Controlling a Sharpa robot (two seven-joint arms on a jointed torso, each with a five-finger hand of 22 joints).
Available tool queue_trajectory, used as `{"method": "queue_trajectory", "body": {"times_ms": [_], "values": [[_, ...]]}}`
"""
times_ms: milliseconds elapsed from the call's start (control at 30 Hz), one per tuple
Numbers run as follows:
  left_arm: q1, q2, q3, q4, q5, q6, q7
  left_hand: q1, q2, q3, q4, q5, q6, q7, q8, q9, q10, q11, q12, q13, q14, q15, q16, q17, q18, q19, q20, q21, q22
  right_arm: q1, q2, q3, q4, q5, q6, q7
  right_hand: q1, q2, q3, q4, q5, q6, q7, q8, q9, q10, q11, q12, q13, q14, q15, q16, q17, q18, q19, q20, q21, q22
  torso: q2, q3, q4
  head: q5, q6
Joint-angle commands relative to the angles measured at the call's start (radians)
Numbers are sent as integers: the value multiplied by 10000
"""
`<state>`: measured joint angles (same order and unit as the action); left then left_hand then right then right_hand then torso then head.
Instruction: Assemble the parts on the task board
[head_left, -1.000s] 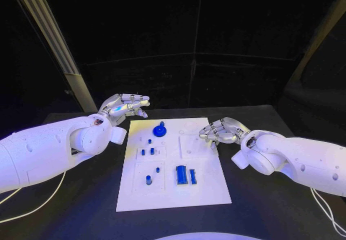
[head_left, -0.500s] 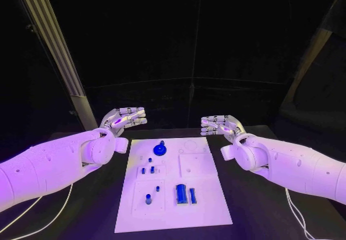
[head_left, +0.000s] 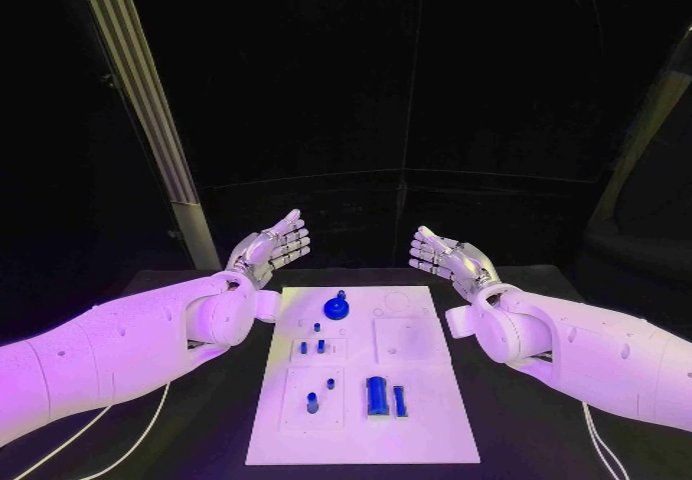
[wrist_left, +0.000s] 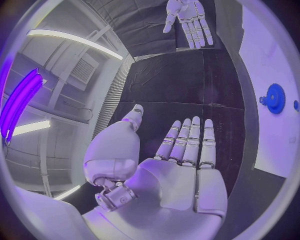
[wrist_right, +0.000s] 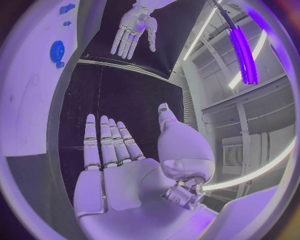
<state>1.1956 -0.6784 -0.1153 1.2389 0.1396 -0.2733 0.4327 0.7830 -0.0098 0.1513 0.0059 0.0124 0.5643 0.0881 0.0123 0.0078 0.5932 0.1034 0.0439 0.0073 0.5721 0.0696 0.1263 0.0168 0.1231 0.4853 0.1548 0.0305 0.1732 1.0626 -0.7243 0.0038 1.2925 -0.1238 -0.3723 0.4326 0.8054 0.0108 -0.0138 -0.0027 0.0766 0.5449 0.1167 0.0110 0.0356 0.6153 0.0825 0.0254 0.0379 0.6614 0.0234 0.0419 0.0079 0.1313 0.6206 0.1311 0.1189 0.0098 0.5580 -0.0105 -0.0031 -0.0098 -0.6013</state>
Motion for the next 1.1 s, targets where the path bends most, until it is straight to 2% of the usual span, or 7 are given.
{"method": "queue_trajectory", "body": {"times_ms": [33,133,167,233,300,467,1100], "values": [[-273,-196,199,688,-522,-1674,364,-2496,98,-478,-59,-124,-1797,-881,-123,-78,-1890,-330,-439,-73,-1820,-696,-409,-168,-370,-1545,-497,-305,-554,-19,-146,-5,764,545,-1704,429,-2525,-108,138,27,-766,-1710,-365,-110,-356,-1924,-825,-254,-379,-2073,-234,-419,-79,-452,-1947,-410,-364,-98,-138,105,31,98,13],[-674,-474,522,1577,-818,-2790,536,-3128,98,-602,-59,-124,-2256,-881,-123,-78,-2366,-1034,-439,-73,-2286,-696,-513,-168,-456,-1938,-620,-305,-695,-64,-317,-19,1602,834,-2651,614,-3170,-108,138,27,-766,-2146,-463,-110,-356,-2419,-825,-254,-379,-2603,-234,-419,-79,-504,-2444,-515,-465,-98,-138,105,31,98,13],[-776,-545,605,1803,-894,-3074,580,-3367,98,-636,-59,-124,-2426,-881,-123,-78,-2552,-1034,-439,-73,-2462,-696,-541,-168,-476,-2088,-666,-305,-745,-74,-357,-22,1796,901,-2871,658,-3470,-108,138,27,-766,-2348,-1167,-110,-356,-2646,-825,-254,-379,-2850,-234,-419,-79,-506,-2675,-563,-1189,-98,-138,105,31,98,13],[-961,-673,754,2214,-1031,-3589,660,-3736,98,-715,-59,-124,-2693,-881,-123,-78,-2834,-1034,-439,-73,-2732,-696,-1263,-168,-476,-2316,-741,-305,-826,-92,-426,-28,2137,1018,-3256,733,-3837,-108,138,27,-766,-2596,-1167,-110,-356,-2931,-825,-254,-379,-3150,-234,-419,-79,-613,-2960,-1311,-1189,-98,-138,105,31,98,13],[-1113,-779,877,2552,-1143,-4013,725,-4048,98,-762,-59,-124,-2915,-881,-123,-78,-3069,-1034,-439,-73,-2962,-696,-1263,-168,-1231,-2510,-802,-305,-898,-106,-480,-32,2399,1109,-3551,791,-4153,-108,138,27,-766,-2803,-1167,-110,-356,-3174,-825,-254,-379,-3411,-234,-419,-79,-613,-3195,-1311,-1189,-98,-138,105,31,98,13],[-1395,-974,1104,3177,-1352,-4799,847,-4774,98,-1513,-59,-124,-3445,-881,-123,-78,-3621,-1034,-439,-73,-3491,-696,-1263,-168,-1231,-2948,-1548,-305,-1732,-126,-556,-38,2769,1236,-3969,873,-4850,-108,138,27,-766,-3279,-1167,-110,-356,-3709,-825,-254,-379,-3984,-234,-419,-79,-1313,-3729,-1311,-1189,-98,-138,105,31,98,13],[-1456,-1016,1153,3311,-1396,-4967,873,-6455,98,-1513,-59,-124,-4655,-881,-123,-78,-4893,-1034,-439,-73,-4716,-696,-1263,-168,-1231,-3987,-1548,-305,-1732,-126,-557,-38,2775,1238,-3977,874,-6598,-108,138,27,-766,-4462,-1167,-110,-356,-5049,-825,-254,-379,-5425,-234,-419,-79,-1313,-5092,-1311,-1189,-98,-138,105,31,98,13]]}}
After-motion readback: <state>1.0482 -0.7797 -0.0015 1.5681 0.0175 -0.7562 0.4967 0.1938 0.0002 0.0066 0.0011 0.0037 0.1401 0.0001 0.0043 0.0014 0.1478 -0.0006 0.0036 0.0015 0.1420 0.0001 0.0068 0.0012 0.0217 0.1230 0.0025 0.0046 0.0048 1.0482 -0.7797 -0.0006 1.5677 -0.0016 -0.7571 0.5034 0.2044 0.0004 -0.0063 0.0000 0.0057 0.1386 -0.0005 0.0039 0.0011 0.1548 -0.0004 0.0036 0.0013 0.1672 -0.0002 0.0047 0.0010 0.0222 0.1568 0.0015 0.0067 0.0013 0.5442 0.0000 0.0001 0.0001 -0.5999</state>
